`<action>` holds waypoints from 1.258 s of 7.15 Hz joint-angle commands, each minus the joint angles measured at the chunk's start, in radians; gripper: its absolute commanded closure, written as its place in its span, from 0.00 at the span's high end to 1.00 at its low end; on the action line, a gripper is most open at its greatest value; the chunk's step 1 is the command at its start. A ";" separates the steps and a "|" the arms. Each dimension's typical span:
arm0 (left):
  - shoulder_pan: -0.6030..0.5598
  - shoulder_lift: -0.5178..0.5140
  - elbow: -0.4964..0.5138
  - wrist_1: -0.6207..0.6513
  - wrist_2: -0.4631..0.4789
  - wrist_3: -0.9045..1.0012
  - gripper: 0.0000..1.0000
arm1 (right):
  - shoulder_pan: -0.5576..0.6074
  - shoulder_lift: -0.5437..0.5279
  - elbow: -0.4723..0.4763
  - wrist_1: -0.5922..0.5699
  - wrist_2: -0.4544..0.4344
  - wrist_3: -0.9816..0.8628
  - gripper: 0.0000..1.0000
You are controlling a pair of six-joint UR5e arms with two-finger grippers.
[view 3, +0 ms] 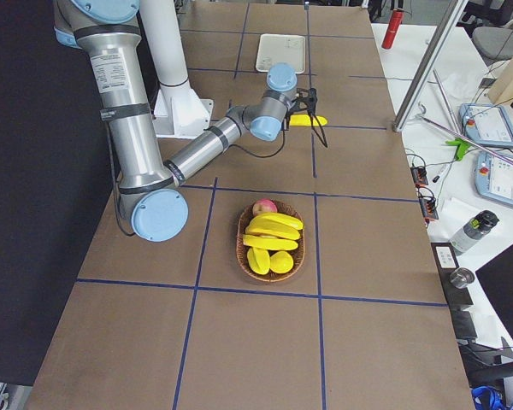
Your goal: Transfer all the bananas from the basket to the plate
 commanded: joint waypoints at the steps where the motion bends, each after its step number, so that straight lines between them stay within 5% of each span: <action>1: 0.206 -0.156 -0.003 -0.200 -0.001 -0.477 0.99 | -0.114 0.109 -0.009 0.008 -0.083 0.100 0.01; 3: 0.307 -0.304 0.000 -0.296 0.008 -0.816 0.99 | -0.223 0.175 -0.008 0.006 -0.231 0.117 0.01; 5: 0.325 -0.336 0.018 -0.507 0.040 -1.048 0.99 | -0.267 0.216 0.003 0.009 -0.295 0.183 0.01; 7: 0.509 -0.421 0.018 -0.542 0.274 -1.175 0.99 | -0.280 0.230 0.009 0.011 -0.297 0.182 0.02; 9: 0.578 -0.471 0.021 -0.536 0.340 -1.245 0.99 | -0.291 0.237 0.024 0.011 -0.320 0.197 0.02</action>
